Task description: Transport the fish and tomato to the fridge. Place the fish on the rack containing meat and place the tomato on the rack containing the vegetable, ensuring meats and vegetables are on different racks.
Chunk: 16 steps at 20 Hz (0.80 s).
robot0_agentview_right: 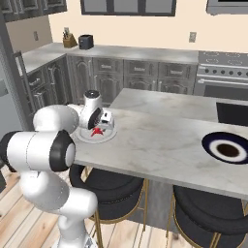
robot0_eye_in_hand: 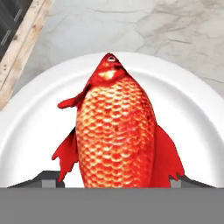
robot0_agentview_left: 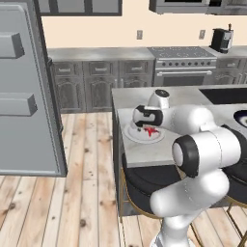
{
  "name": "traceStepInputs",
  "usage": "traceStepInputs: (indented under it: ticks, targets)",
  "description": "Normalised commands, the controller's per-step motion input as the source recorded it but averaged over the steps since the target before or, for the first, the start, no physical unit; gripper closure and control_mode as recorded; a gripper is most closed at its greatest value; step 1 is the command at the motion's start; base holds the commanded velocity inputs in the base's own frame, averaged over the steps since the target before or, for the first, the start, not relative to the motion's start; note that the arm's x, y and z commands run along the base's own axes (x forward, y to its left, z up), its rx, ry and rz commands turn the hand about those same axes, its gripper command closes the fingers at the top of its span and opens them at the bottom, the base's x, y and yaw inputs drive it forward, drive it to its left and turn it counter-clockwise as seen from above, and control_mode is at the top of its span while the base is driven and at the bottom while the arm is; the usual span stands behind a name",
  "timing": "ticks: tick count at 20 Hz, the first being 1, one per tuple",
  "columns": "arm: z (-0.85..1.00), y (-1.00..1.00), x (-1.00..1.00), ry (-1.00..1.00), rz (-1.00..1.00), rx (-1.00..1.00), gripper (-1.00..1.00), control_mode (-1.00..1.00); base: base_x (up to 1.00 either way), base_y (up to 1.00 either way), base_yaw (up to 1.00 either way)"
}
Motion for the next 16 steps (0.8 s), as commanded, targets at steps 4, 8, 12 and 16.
traceStepInputs:
  ticks: [4,8,12,16]
  targets:
    - [0.69,0.00,-0.75,-0.23,-0.07,0.00,1.00,-1.00,0.00,0.00,0.00]
    - [1.00,-0.03,-0.77,-0.02,-0.13,0.00,1.00,-1.00,0.00,0.00,0.00]
    - [0.99,-0.10,-1.00,0.01,-0.09,0.04,1.00,-1.00,0.00,0.00,0.00]
    - [1.00,0.00,-1.00,-0.04,-0.06,0.01,1.00,-1.00,0.00,0.00,0.00]
